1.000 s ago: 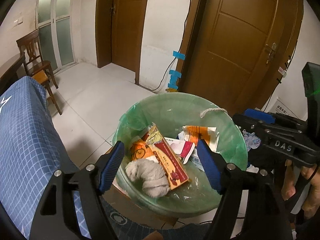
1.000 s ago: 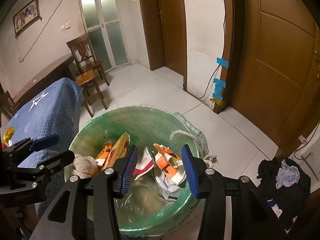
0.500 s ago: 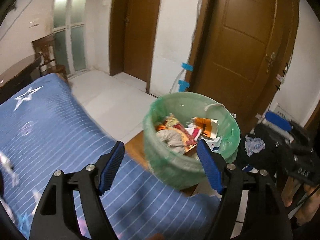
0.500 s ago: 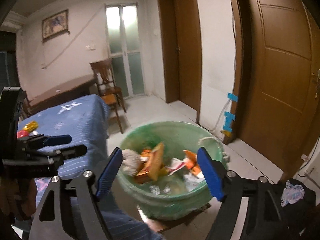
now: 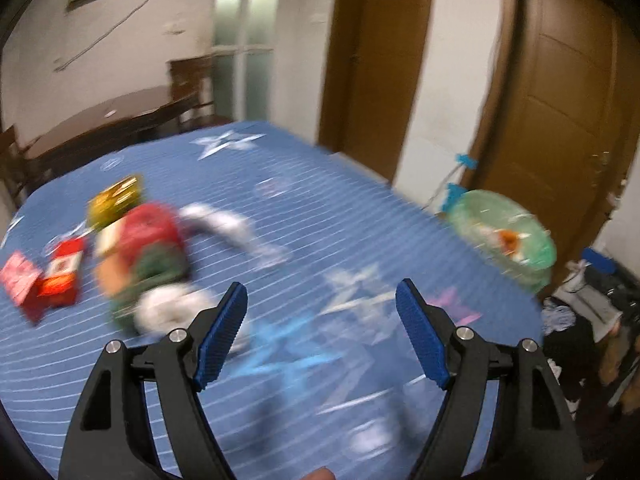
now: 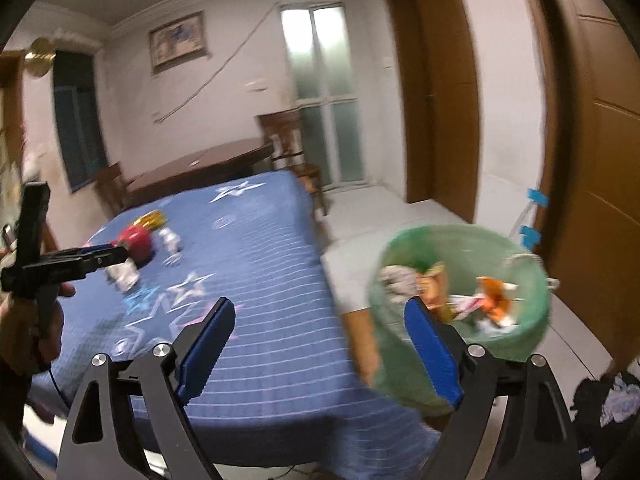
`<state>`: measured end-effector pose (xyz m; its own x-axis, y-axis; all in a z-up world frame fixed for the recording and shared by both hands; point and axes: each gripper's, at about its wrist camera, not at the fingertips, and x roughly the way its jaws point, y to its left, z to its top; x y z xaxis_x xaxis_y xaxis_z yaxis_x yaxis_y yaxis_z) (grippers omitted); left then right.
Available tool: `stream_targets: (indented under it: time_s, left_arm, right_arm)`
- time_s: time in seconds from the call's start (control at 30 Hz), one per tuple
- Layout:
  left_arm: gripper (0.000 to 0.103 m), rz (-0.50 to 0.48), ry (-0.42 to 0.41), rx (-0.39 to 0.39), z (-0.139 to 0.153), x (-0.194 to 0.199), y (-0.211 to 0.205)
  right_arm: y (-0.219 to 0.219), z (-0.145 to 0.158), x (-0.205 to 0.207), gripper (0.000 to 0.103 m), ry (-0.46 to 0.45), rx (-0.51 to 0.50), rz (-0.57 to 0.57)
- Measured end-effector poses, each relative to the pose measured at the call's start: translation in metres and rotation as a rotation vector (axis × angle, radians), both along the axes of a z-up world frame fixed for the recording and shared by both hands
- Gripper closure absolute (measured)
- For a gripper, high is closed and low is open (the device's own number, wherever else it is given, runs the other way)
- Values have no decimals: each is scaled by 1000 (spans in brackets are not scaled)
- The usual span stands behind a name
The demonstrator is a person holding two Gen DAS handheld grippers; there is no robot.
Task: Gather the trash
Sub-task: 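Move both open tools back over the table toward the remaining items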
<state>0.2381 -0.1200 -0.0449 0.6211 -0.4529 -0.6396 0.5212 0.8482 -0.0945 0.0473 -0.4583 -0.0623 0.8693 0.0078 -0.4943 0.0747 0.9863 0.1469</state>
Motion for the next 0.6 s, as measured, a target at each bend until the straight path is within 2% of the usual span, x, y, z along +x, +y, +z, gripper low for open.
stream_targets:
  time_s: [0.13,0.23,0.37,0.47,0.6]
  left_arm:
    - [30,97,38,50,-11,26,62]
    - [30,131,47,88,-16,41,92]
    - [30,166,72,119,-24,56,120]
    - [30,179,89,118,-29,63,135]
    - [30,190,95,96,-32,68,150]
  right_arm:
    - [48,1,33,16,35,-15,159]
    - [86,4,68,16,60,-27,266]
    - [163,2,137,16,135,-52,465]
    - [208,-9,188,17,205,-62,548]
    - [258,-27,246,20,287,-72,596]
